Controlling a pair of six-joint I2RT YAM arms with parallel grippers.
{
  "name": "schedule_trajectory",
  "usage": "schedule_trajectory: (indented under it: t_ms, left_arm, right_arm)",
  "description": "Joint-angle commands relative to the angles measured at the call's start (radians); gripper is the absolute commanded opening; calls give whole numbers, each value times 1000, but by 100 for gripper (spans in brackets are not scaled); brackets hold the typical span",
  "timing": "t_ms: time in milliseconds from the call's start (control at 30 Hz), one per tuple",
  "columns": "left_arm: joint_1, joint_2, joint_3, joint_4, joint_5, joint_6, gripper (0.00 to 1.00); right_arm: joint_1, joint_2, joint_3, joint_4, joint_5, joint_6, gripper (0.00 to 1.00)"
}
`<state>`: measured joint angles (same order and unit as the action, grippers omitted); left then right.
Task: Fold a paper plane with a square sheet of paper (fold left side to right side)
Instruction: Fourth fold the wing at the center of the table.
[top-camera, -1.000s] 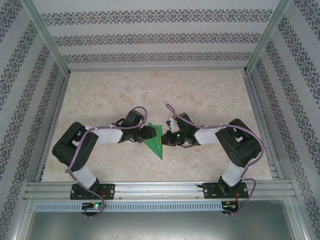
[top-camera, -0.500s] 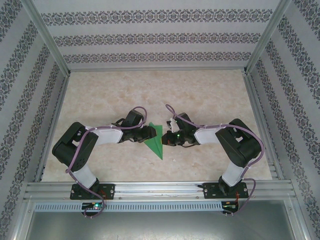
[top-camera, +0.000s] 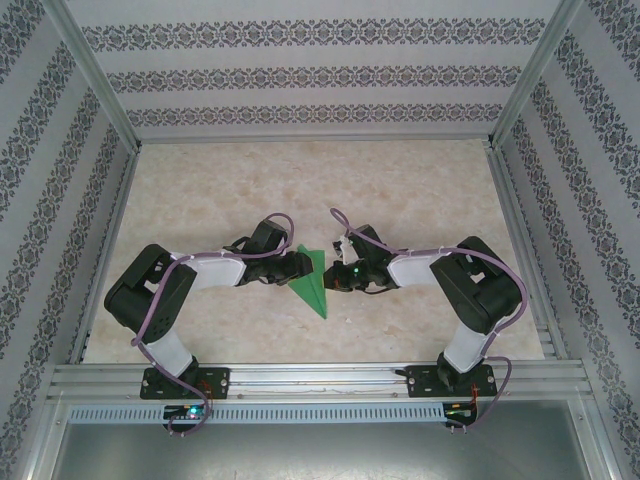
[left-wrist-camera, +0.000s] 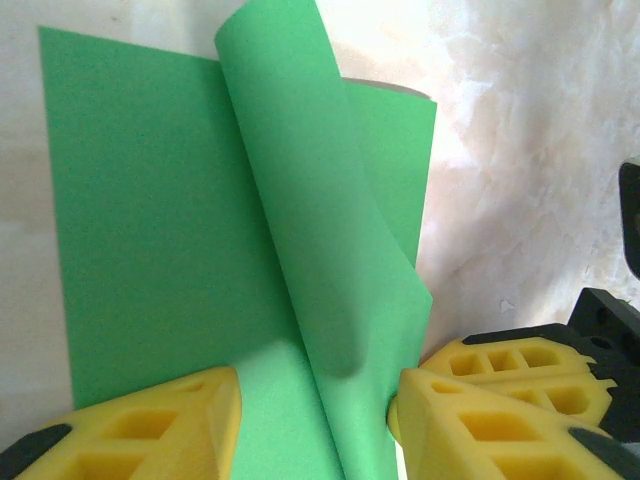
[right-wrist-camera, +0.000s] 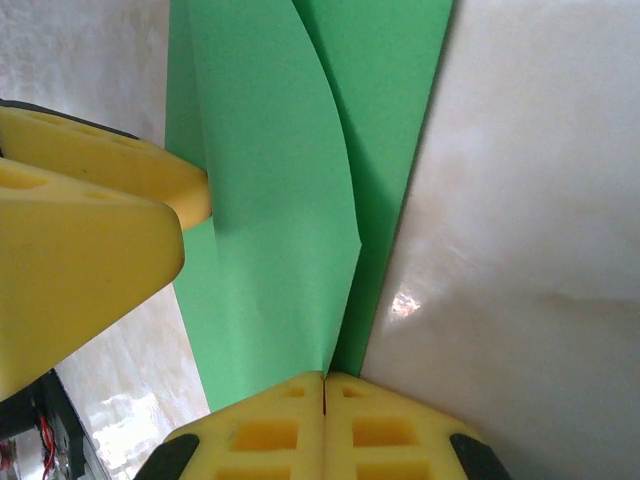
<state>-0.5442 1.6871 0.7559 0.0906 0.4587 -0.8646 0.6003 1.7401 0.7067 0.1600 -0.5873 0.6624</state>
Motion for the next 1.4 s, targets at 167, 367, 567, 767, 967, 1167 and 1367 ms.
schedule_trajectory:
  t_ms: [167,367,567,767,967,1167,1367]
  left_arm:
    - [-16,15,-27,-77,-51,16,46]
    - [-16,18,-29,-71,-50,14,46]
    - [-16,20,-28,-72,-51,15,46]
    - [-17,22,-29,-71,-51,13,46]
    - [-16,20,-31,-71,-51,15,46]
    - [-17,11,-34,-67,-48,12,46]
    - [-16,-28,-29,-70,-38,8,46]
  right_arm:
    - [33,14,-15,-30,29,-4,0]
    - [41,-23,-12,-40,30,2,0]
    - [45,-24,-9,-45,32,1,0]
    - [45,-21,-9,-56,53,-4,0]
    - [40,-19,9,-67,62,-17,0]
    - [40,9,19,-103,91,-39,0]
    - [41,58,19,-128,124,-55,0]
